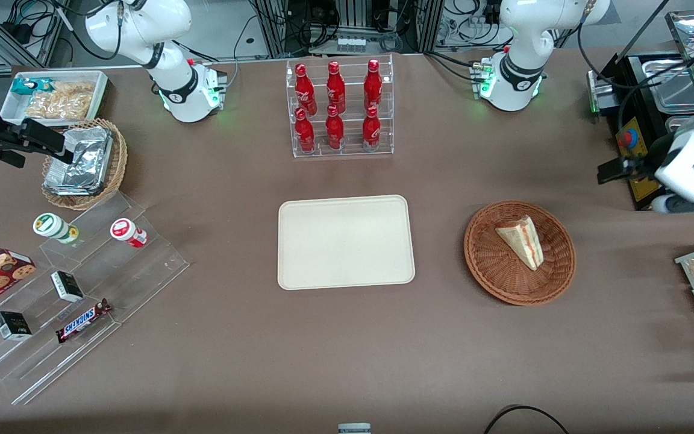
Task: Place sandwich from basket to tray
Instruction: 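Lower the open left gripper over the wrapped sandwich in the wicker basket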
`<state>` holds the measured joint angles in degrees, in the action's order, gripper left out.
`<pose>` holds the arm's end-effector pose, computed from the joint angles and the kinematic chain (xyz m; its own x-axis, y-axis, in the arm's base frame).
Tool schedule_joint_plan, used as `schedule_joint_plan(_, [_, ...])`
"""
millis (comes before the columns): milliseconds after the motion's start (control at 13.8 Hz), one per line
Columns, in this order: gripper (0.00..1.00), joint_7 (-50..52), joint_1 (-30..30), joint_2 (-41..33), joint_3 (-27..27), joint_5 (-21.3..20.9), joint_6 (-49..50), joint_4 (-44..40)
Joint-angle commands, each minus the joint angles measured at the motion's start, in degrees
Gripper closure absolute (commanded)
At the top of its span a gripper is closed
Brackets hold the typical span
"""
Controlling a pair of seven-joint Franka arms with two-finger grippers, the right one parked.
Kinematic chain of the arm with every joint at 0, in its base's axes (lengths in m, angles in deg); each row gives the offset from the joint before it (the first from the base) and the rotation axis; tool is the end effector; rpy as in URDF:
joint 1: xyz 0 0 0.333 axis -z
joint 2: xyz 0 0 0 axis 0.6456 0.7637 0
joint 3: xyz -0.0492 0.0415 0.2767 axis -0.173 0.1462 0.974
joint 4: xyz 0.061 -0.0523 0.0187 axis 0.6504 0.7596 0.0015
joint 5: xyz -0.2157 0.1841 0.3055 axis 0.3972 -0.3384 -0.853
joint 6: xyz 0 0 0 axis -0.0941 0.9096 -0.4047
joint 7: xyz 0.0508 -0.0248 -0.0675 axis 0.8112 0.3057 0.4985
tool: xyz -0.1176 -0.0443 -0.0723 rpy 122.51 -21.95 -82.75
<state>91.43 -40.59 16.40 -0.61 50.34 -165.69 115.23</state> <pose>0.5698 -0.0042 0.4602 0.9748 0.0549 -0.2164 0.0507 -0.9984 -0.0247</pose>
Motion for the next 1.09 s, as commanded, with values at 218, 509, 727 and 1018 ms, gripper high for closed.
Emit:
schedule_joint_plan(218, [0.0,-0.1,0.1,-1.9,-0.4,0.4,-21.3,19.6])
schedule_joint_plan(509, [0.0,3.9,0.6,-2.3,-0.7,0.4,-34.7,29.6])
schedule_joint_plan(727, [0.0,18.7,3.9,-1.6,-0.9,0.3,-37.5,31.0])
schedule_joint_plan(1018, [0.0,34.1,7.1,1.8,-1.0,0.3,-42.4,31.5])
